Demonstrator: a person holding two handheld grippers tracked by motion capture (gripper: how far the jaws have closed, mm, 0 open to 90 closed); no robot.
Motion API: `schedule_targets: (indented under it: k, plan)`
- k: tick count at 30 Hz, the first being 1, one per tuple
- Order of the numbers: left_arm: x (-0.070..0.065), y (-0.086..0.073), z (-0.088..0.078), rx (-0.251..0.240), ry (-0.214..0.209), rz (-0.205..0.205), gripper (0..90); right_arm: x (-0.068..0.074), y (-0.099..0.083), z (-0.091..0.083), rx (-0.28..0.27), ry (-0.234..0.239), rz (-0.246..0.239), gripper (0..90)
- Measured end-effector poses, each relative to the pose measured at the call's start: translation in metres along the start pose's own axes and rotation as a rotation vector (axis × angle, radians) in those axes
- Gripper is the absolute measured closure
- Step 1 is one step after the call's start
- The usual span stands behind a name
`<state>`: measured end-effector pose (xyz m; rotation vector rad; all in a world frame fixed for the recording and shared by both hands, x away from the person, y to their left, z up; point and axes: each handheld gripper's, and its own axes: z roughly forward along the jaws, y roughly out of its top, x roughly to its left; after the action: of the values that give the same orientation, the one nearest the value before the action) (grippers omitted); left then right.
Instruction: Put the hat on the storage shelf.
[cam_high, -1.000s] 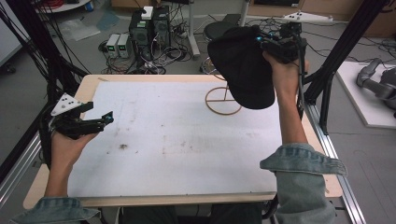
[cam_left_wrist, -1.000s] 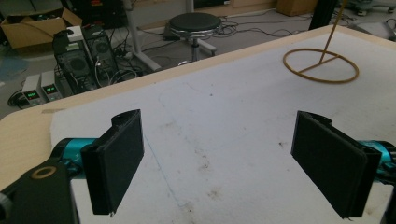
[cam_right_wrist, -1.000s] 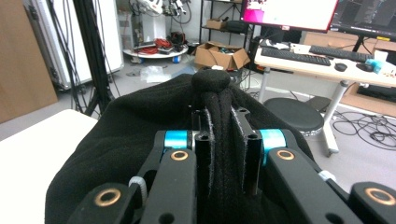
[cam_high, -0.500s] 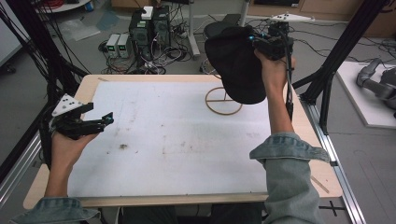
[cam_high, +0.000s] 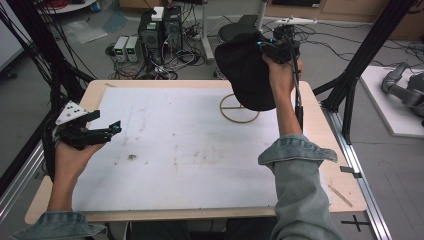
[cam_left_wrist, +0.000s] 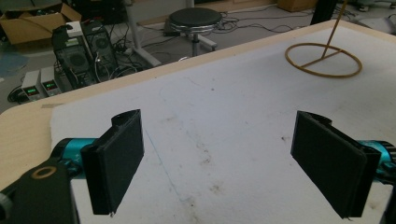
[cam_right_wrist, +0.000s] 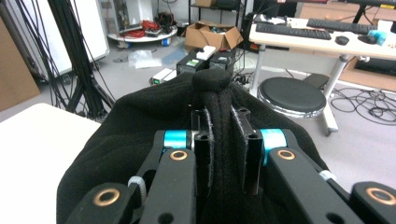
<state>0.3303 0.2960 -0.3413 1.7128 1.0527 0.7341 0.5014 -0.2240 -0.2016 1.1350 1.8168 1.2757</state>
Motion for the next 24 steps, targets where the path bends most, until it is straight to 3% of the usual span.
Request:
schedule_targets:
  k: [13, 24]
  plan:
    - [-0.001, 0.0, 0.001, 0.006, -0.008, 0.006, 17.4, 0.004, -0.005, 0.015, 0.052, -0.016, -0.029, 80.8]
    - [-0.003, 0.0, 0.002, 0.004, -0.013, 0.006, 17.5, 0.005, -0.009, 0.023, 0.079, -0.015, -0.016, 79.0]
